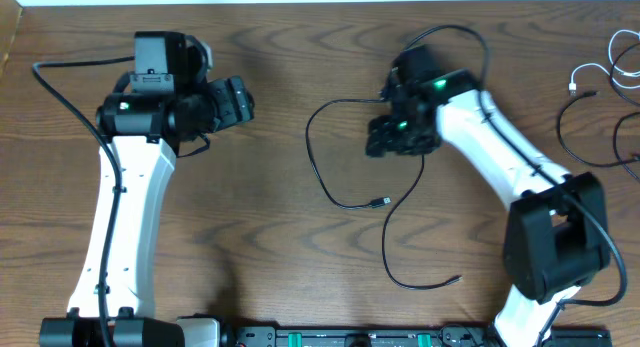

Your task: Untangle cables

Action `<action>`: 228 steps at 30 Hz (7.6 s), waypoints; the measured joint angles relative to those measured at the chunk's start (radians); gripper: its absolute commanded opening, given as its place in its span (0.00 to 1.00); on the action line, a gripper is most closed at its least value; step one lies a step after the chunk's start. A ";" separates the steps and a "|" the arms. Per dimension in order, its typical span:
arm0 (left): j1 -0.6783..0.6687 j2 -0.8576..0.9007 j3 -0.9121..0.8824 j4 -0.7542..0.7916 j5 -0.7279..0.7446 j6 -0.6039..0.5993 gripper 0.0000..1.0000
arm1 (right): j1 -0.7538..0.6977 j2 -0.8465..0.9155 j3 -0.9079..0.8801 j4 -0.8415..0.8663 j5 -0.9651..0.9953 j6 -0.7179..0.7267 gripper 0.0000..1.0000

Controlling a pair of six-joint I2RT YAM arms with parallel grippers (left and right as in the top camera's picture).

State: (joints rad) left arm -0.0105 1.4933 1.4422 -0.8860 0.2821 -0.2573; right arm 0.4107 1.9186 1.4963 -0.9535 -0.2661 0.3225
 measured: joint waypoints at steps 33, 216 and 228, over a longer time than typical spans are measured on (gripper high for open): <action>0.009 0.004 -0.001 -0.041 0.000 0.003 0.85 | 0.228 -0.003 -0.312 0.141 0.224 0.852 0.72; 0.009 0.004 -0.017 -0.076 0.000 0.003 0.85 | 0.034 -0.141 -0.399 0.302 0.267 0.553 0.25; 0.009 0.004 -0.017 -0.062 0.000 0.003 0.85 | 0.012 -0.141 -0.395 0.377 0.269 0.217 0.55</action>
State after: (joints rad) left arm -0.0017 1.4975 1.4250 -0.9478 0.2825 -0.2539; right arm 0.4225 1.7779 1.1015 -0.5770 0.0032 0.5400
